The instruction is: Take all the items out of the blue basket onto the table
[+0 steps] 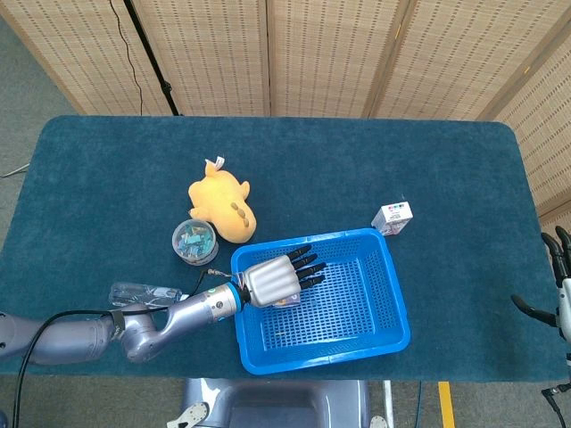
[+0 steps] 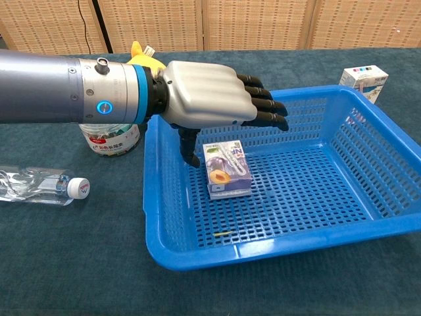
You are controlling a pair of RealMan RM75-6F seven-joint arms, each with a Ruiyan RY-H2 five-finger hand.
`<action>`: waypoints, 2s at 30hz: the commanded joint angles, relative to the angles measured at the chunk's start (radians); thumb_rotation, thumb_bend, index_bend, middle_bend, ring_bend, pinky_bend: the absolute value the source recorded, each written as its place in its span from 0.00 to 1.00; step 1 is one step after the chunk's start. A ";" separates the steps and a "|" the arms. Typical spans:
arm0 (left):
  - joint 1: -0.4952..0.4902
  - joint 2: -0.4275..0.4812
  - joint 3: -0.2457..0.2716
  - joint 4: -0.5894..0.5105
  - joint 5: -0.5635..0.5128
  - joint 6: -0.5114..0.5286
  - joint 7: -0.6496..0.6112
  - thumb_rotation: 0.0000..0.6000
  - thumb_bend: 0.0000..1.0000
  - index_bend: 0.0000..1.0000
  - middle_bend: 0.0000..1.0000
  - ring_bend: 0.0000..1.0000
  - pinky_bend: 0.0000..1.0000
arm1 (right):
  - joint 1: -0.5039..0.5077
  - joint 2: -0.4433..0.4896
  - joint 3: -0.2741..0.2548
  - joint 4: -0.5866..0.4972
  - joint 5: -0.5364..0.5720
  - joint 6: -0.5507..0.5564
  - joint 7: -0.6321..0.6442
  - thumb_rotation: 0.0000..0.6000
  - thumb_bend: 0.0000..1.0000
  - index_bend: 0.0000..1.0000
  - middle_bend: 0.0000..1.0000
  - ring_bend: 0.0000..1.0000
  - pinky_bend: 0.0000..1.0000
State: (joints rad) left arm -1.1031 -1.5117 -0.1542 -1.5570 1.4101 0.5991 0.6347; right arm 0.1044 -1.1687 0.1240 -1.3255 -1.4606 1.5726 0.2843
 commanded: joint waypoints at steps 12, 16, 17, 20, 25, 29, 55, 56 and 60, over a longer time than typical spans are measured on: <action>-0.059 -0.091 0.046 0.100 -0.039 -0.016 0.054 1.00 0.00 0.00 0.00 0.00 0.03 | -0.007 -0.003 0.030 0.004 0.032 -0.010 0.017 1.00 0.00 0.00 0.00 0.00 0.08; -0.072 -0.115 0.056 0.132 -0.055 -0.016 0.077 1.00 0.00 0.00 0.00 0.00 0.03 | -0.009 -0.004 0.035 0.005 0.033 -0.011 0.019 1.00 0.00 0.00 0.00 0.00 0.08; -0.075 -0.121 0.059 0.139 -0.058 -0.017 0.079 1.00 0.00 0.00 0.00 0.00 0.04 | -0.009 -0.004 0.036 0.005 0.034 -0.012 0.020 1.00 0.00 0.00 0.00 0.00 0.08; -0.082 -0.138 0.068 0.158 -0.059 -0.018 0.084 1.00 0.00 0.00 0.00 0.00 0.10 | -0.009 -0.004 0.039 0.007 0.036 -0.015 0.021 1.00 0.00 0.00 0.00 0.00 0.08; -0.090 -0.162 0.086 0.178 -0.068 -0.016 0.098 1.00 0.00 0.21 0.10 0.16 0.38 | -0.010 -0.003 0.044 0.009 0.036 -0.015 0.027 1.00 0.00 0.00 0.00 0.00 0.08; -0.083 -0.181 0.091 0.184 -0.061 0.023 0.107 1.00 0.06 0.65 0.46 0.45 0.57 | -0.012 -0.002 0.046 0.010 0.032 -0.012 0.035 1.00 0.00 0.00 0.00 0.00 0.08; 0.208 0.357 -0.016 -0.239 -0.127 0.438 -0.083 1.00 0.17 0.75 0.55 0.50 0.67 | -0.014 0.006 0.031 -0.024 -0.013 -0.007 0.022 1.00 0.00 0.00 0.00 0.00 0.08; 0.233 0.377 -0.001 -0.245 -0.141 0.448 -0.095 1.00 0.17 0.75 0.55 0.49 0.67 | -0.014 0.006 0.029 -0.026 -0.016 -0.006 0.022 1.00 0.00 0.00 0.00 0.00 0.08; 0.330 0.432 0.065 -0.226 -0.181 0.463 -0.175 1.00 0.18 0.75 0.55 0.49 0.67 | -0.013 0.009 0.025 -0.033 -0.027 -0.004 0.024 1.00 0.00 0.00 0.00 0.00 0.08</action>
State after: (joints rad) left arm -0.8221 -1.1084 -0.1301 -1.7882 1.2620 1.0472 0.5095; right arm 0.0909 -1.1599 0.1494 -1.3573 -1.4865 1.5683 0.3074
